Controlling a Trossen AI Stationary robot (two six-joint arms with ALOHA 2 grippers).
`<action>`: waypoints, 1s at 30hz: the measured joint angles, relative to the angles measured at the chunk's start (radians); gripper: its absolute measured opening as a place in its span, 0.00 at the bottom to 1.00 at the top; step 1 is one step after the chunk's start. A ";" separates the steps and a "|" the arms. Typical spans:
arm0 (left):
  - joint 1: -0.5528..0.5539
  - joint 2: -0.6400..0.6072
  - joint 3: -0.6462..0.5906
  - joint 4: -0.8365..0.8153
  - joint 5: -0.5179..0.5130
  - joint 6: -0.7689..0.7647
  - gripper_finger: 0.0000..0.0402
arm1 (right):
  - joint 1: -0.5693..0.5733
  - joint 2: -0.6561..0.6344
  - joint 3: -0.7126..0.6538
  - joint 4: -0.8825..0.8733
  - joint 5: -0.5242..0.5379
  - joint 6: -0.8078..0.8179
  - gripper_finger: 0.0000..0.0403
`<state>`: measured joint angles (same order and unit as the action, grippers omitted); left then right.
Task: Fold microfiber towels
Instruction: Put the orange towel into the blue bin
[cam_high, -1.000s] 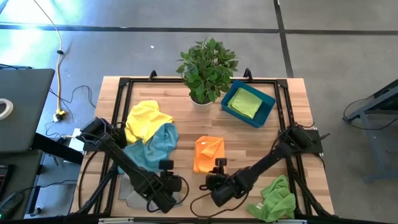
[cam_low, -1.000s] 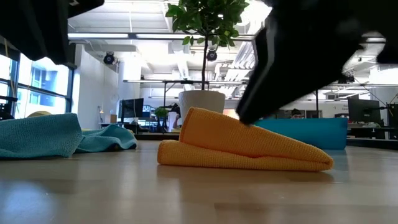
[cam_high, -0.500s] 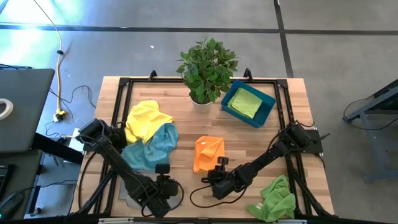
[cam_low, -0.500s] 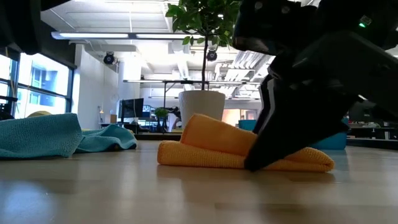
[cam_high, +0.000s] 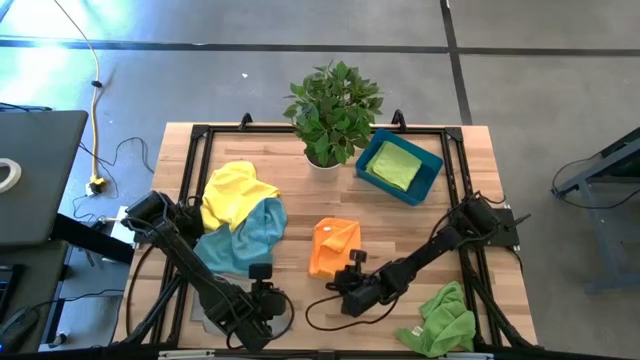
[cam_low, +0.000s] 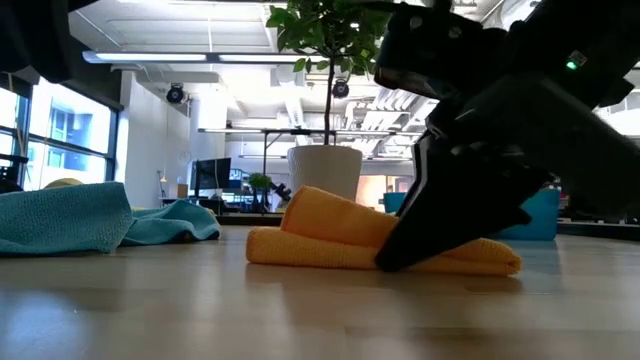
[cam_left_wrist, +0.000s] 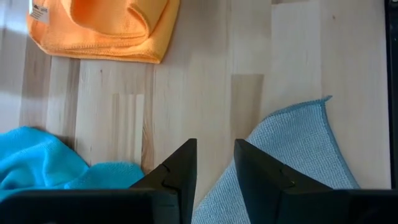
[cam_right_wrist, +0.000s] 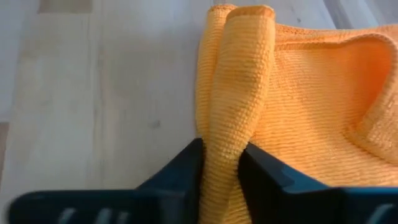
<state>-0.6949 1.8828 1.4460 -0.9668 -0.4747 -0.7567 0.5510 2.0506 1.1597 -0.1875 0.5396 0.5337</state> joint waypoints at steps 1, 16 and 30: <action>0.000 0.000 0.000 0.000 -0.002 0.000 0.25 | -0.001 0.000 -0.004 0.002 0.004 0.000 0.15; 0.000 0.000 0.000 0.000 0.043 0.000 0.25 | -0.031 -0.098 0.069 -0.076 -0.240 0.028 0.01; 0.005 0.000 0.000 -0.009 0.063 0.010 0.25 | -0.138 -0.481 0.239 -0.731 0.034 0.220 0.00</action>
<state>-0.6895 1.8828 1.4460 -0.9759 -0.4114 -0.7466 0.4133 1.5692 1.3990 -0.9182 0.5735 0.7536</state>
